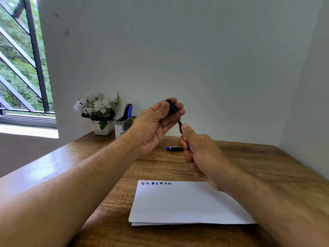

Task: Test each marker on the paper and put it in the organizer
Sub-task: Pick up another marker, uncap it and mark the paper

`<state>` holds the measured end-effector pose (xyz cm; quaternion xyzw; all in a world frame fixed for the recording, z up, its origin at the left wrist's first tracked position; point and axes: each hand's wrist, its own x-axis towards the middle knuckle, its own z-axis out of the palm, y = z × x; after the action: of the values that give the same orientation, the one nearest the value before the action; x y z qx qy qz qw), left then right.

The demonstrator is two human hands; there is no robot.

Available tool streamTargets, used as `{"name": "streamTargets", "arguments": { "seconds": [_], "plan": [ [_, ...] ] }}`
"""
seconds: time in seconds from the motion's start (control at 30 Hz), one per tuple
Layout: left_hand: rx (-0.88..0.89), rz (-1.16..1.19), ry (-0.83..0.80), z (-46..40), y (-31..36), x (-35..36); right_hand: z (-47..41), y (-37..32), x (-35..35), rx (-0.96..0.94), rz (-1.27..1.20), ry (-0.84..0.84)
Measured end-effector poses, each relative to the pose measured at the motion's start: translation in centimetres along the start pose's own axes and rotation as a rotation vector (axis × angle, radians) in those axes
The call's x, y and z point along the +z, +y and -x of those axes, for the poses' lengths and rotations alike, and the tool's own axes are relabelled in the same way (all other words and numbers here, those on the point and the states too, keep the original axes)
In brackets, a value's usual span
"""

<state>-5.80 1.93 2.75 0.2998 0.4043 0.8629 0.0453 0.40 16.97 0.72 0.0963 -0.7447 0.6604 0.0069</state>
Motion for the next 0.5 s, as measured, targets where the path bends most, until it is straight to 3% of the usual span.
{"name": "streamTargets", "arguments": {
  "seconds": [0.23,0.37,0.43,0.5],
  "plan": [
    [-0.003,-0.007,0.065,-0.2,0.6,-1.1,0.2,-0.1,-0.3,-0.048,-0.108,-0.019],
    [-0.098,-0.059,0.08,-0.1,1.0,-1.6,0.4,0.3,-1.3,-0.123,-0.179,-0.066],
    [-0.192,-0.164,0.087,-0.1,1.3,-2.0,0.3,0.5,-1.6,-0.162,-0.219,-0.094],
    [-0.328,-0.416,0.079,0.0,1.7,-2.3,0.1,0.6,-1.8,-0.197,-0.236,-0.119]
  ]
}}
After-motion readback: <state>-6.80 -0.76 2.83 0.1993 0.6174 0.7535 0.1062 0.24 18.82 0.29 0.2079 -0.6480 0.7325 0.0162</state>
